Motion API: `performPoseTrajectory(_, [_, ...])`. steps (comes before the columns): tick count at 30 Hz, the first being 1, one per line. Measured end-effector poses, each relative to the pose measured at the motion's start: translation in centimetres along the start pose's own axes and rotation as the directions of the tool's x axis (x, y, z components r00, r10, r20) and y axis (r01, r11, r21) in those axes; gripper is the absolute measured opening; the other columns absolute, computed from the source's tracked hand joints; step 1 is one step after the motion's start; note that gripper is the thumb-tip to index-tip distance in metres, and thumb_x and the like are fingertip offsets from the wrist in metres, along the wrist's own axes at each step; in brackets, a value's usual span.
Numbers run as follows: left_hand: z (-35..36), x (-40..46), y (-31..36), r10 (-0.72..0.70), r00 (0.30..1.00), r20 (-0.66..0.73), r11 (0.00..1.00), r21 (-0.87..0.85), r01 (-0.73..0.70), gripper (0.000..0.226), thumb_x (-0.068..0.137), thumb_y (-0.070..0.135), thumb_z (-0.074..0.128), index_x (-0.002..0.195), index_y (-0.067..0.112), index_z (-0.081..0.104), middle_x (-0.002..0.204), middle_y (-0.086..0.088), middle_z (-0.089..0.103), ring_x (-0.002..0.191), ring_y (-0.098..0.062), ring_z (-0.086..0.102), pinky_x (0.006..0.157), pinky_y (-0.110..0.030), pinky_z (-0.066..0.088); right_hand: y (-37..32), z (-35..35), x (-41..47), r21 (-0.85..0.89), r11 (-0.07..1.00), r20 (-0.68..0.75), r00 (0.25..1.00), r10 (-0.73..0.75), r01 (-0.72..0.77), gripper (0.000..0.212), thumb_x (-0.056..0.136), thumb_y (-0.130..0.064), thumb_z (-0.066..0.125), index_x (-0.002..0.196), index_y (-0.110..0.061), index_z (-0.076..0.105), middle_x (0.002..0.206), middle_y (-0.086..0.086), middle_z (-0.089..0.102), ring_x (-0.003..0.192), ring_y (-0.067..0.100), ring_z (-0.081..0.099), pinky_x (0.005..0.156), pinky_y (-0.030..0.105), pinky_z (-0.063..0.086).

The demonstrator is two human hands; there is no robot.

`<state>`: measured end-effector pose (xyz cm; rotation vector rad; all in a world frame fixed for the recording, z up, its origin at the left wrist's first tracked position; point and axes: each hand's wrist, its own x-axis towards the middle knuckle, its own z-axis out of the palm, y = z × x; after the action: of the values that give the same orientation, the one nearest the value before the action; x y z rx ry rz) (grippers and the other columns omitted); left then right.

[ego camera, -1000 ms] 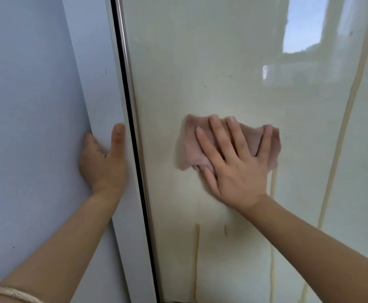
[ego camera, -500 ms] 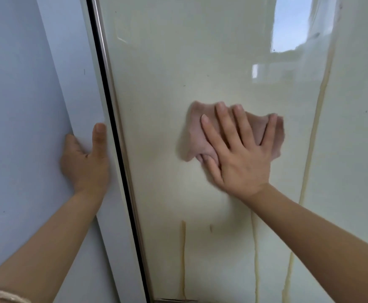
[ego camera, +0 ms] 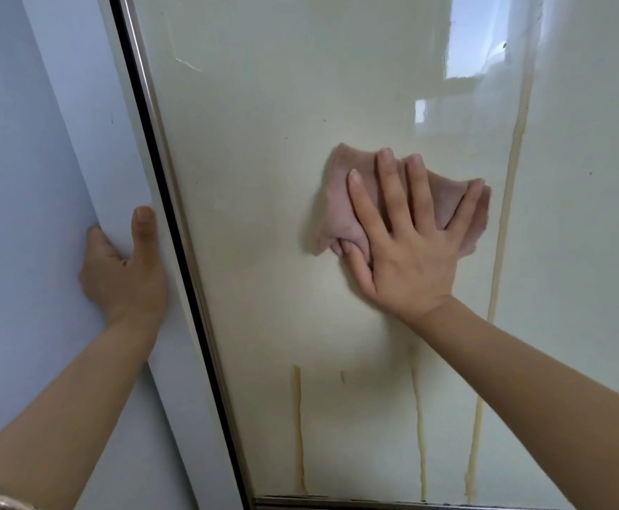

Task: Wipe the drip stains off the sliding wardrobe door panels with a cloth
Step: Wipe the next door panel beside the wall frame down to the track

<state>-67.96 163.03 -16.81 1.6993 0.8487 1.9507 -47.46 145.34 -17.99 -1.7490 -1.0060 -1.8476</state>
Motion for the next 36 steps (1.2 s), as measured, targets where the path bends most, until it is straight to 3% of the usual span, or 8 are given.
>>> performPoseTrajectory(6, [0.1,0.2,0.2,-0.037,0.999,0.01,0.999,0.006,0.037,0.048,0.073,0.073,0.039,0.065,0.028,0.028,0.064,0.014,0.039,0.051,0.01,0.04,0.056,-0.024,0.026,-0.5,-1.2,-11.1,0.08,0.955,0.241,0.924,-0.298,0.287,0.056,0.101,-0.051,0.018,0.15,-0.026,0.023,0.163,0.002,-0.006,0.15,0.022,-0.003,0.106,0.073,-0.003])
performPoseTrajectory(10, [0.0,0.3,0.0,-0.016,1.0,0.022,0.999,0.033,0.016,0.043,0.083,0.063,0.045,0.065,0.027,0.028,0.065,0.015,0.04,0.051,0.017,0.042,0.054,-0.021,0.03,1.3,-1.2,-7.9,0.095,0.948,0.17,0.933,-0.318,0.305,0.056,0.099,-0.052,0.022,0.15,-0.027,0.026,0.163,0.002,0.006,0.15,0.02,0.0,0.106,0.071,-0.004])
performPoseTrajectory(14, [0.0,0.1,-0.1,-0.015,1.0,0.005,1.0,0.023,0.015,0.04,0.088,0.057,0.048,0.066,0.028,0.03,0.067,0.016,0.042,0.052,0.012,0.044,0.052,-0.008,0.032,0.2,-0.4,-3.2,0.054,0.994,0.059,0.993,-0.103,0.1,0.061,0.096,-0.052,0.034,0.15,-0.024,0.031,0.155,0.006,0.025,0.149,0.025,0.01,0.107,0.071,-0.001])
performPoseTrajectory(17, [0.0,0.1,0.0,-0.022,1.0,-0.002,1.0,-0.015,0.022,0.039,0.088,0.056,0.049,0.067,0.028,0.033,0.07,0.016,0.045,0.054,0.002,0.041,0.058,-0.02,0.034,-0.8,-0.1,-5.9,0.049,0.991,0.095,0.988,-0.125,0.121,0.061,0.097,-0.052,0.031,0.151,-0.024,0.028,0.158,0.007,0.02,0.149,0.023,0.001,0.108,0.071,0.0])
performPoseTrajectory(20, [-0.4,-0.2,0.4,-0.01,1.0,0.007,1.0,-0.022,0.01,0.041,0.089,0.052,0.051,0.075,0.016,0.038,0.08,-0.009,0.059,0.057,-0.012,0.039,0.064,-0.025,0.032,-1.6,-1.0,-9.8,0.1,0.97,0.199,0.951,-0.236,0.22,0.056,0.1,-0.051,0.021,0.151,-0.026,0.023,0.16,0.004,0.013,0.15,0.022,-0.001,0.107,0.072,0.0])
performPoseTrajectory(26, [-0.9,-3.1,-2.8,-0.06,0.995,0.085,0.997,-0.052,0.065,0.057,0.085,0.054,0.052,0.107,0.002,0.057,0.106,-0.005,0.062,0.095,-0.011,0.055,0.075,-0.014,0.036,-3.4,-0.9,-5.9,0.158,0.983,0.139,0.984,-0.113,0.09,0.058,0.098,-0.049,0.03,0.149,-0.023,0.031,0.157,0.006,0.022,0.148,0.026,0.01,0.106,0.072,-0.001])
performPoseTrajectory(29, [-0.7,-4.3,-4.6,-0.087,0.994,0.07,0.988,-0.121,0.095,0.064,0.082,0.056,0.048,0.114,0.001,0.056,0.11,-0.006,0.063,0.097,-0.008,0.055,0.076,-0.01,0.037,-5.5,0.1,-6.6,0.13,0.99,0.099,0.993,-0.061,0.048,0.058,0.097,-0.048,0.034,0.15,-0.024,0.03,0.156,0.006,0.023,0.15,0.021,-0.003,0.107,0.07,-0.003])
performPoseTrajectory(36, [-1.4,-9.0,-8.8,-0.042,0.992,0.12,0.985,-0.161,0.061,0.061,0.076,0.06,0.047,0.106,0.008,0.052,0.09,0.021,0.052,0.084,0.011,0.049,0.072,0.001,0.035,-10.6,0.4,-21.1,0.192,0.934,0.246,0.907,-0.343,0.302,0.059,0.09,-0.04,0.042,0.147,-0.027,0.03,0.161,0.002,0.006,0.15,0.019,-0.002,0.11,0.066,-0.003])
